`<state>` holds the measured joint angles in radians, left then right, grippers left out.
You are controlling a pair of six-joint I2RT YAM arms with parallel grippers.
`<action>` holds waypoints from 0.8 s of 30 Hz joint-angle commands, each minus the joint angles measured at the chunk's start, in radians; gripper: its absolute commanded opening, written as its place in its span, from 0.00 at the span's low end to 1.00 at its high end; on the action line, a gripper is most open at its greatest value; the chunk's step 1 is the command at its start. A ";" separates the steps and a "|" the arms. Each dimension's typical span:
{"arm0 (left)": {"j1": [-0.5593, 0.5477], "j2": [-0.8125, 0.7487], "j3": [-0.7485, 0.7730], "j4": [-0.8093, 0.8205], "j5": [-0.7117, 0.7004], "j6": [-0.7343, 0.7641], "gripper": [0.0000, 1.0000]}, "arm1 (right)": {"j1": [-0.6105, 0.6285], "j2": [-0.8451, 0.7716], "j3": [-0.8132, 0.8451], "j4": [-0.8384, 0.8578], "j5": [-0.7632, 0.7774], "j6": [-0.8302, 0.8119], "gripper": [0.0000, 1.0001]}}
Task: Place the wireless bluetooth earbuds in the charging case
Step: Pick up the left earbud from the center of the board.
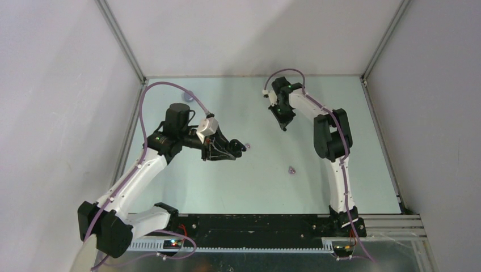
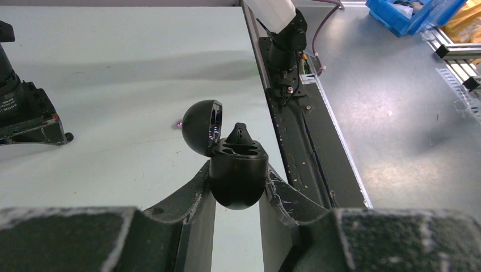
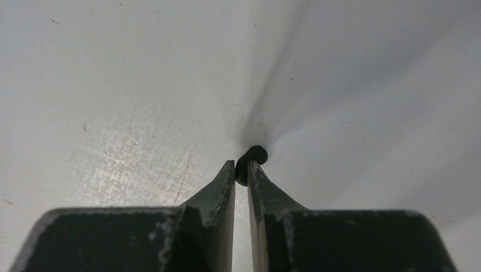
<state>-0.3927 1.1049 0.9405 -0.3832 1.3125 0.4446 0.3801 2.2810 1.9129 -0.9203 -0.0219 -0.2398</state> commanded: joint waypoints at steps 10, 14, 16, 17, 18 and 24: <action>-0.008 -0.018 -0.002 0.013 0.011 -0.001 0.00 | 0.026 -0.152 -0.084 0.061 0.165 -0.046 0.00; -0.008 -0.017 -0.001 0.012 0.011 0.000 0.00 | 0.019 -0.300 -0.107 0.072 0.116 -0.051 0.00; -0.008 -0.015 -0.003 0.015 0.008 -0.001 0.00 | 0.007 -0.435 -0.120 0.071 0.035 -0.052 0.00; -0.009 -0.015 -0.005 0.020 0.006 -0.006 0.00 | 0.001 -0.468 -0.125 0.069 -0.051 -0.052 0.00; -0.010 -0.015 -0.005 0.035 0.001 -0.013 0.00 | -0.012 -0.540 -0.134 0.066 -0.156 -0.050 0.00; -0.012 -0.006 -0.031 0.142 -0.004 -0.115 0.00 | -0.082 -0.832 -0.224 0.134 -0.666 0.013 0.00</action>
<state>-0.3973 1.1053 0.9230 -0.3344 1.3075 0.3992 0.3405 1.6344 1.7504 -0.8452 -0.2646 -0.2726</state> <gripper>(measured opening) 0.329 0.054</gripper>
